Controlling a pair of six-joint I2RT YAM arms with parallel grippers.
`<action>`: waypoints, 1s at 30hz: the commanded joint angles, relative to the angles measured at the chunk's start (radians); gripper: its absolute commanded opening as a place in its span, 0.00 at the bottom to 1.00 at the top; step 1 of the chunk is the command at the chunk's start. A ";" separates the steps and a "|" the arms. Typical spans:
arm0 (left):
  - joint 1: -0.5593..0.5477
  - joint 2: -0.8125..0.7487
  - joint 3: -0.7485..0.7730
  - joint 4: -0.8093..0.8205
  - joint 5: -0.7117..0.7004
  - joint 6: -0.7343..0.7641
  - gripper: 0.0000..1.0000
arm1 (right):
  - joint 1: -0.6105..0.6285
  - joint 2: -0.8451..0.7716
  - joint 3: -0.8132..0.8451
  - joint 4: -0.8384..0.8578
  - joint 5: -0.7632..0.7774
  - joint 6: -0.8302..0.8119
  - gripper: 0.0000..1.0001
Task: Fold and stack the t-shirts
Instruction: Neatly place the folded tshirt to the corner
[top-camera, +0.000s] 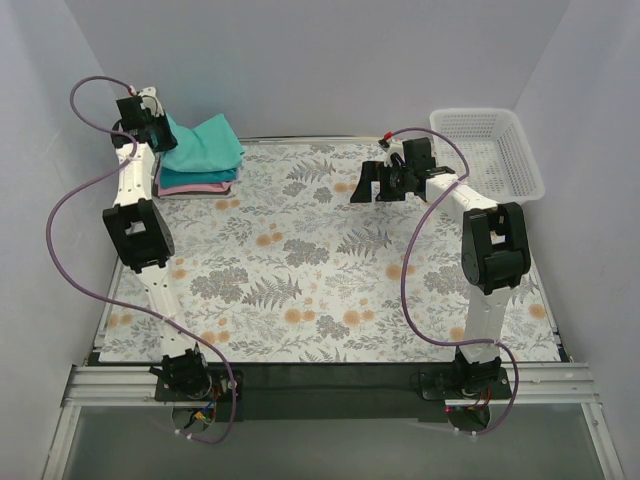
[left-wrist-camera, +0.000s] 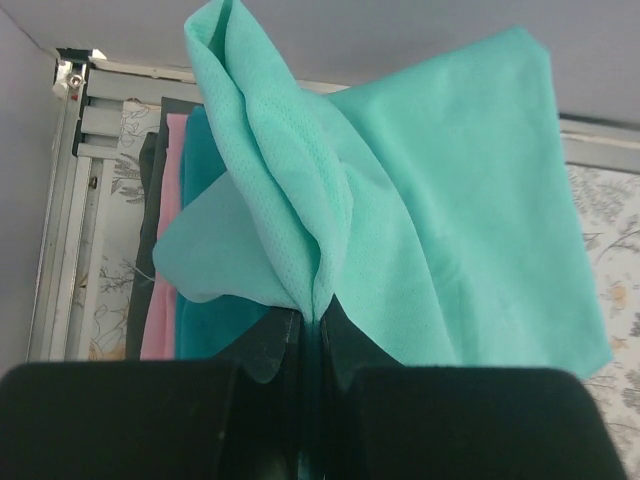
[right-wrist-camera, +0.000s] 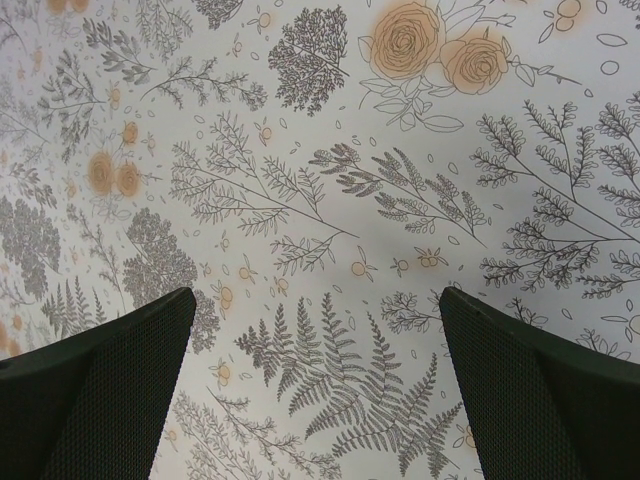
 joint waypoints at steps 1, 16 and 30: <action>0.014 0.008 0.048 0.005 0.014 0.074 0.04 | 0.002 0.005 0.030 -0.004 -0.019 -0.021 0.98; 0.055 0.074 0.072 0.040 0.042 0.200 0.15 | 0.002 0.002 0.029 -0.023 -0.027 -0.035 0.98; 0.086 -0.055 0.073 0.083 0.080 0.128 0.71 | 0.002 -0.030 0.018 -0.070 -0.047 -0.077 0.98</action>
